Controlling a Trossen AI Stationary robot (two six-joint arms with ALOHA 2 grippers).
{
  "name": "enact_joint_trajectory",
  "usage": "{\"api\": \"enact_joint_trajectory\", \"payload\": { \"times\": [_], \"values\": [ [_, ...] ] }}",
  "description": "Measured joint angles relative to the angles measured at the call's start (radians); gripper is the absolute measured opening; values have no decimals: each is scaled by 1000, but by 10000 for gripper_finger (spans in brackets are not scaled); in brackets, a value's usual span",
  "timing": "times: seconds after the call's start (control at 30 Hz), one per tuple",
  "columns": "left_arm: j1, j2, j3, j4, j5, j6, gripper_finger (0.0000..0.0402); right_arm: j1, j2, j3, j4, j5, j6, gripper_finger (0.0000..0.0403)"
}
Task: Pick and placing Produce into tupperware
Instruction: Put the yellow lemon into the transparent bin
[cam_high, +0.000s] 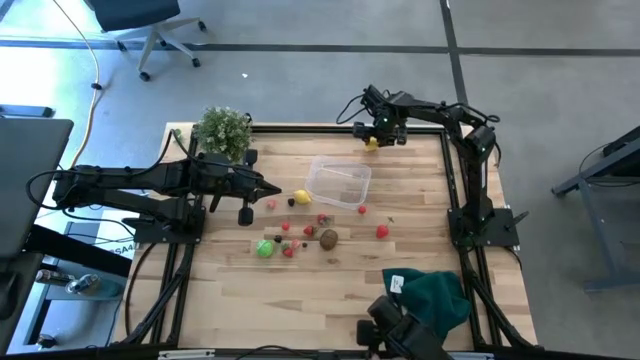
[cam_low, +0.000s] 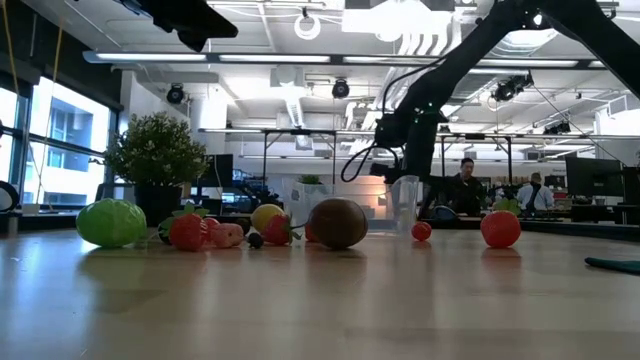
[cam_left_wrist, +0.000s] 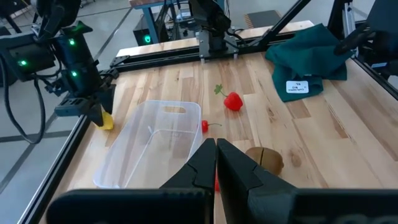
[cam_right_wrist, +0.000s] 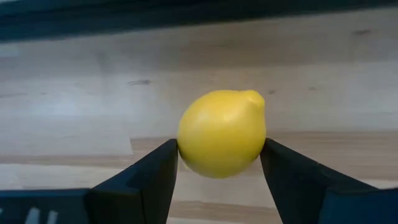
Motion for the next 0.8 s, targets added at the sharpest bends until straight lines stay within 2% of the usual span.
{"api": "enact_joint_trajectory", "payload": {
  "times": [0.13,0.57,0.8],
  "values": [
    [0,0,0,0,0,0,5,0,3,0,8,34,0,216],
    [0,0,0,-6,0,-3,5,0,44,-1,29,17,-1,216],
    [0,0,0,-32,0,-4,5,-1,44,-1,40,65,-7,216]
  ]
}}
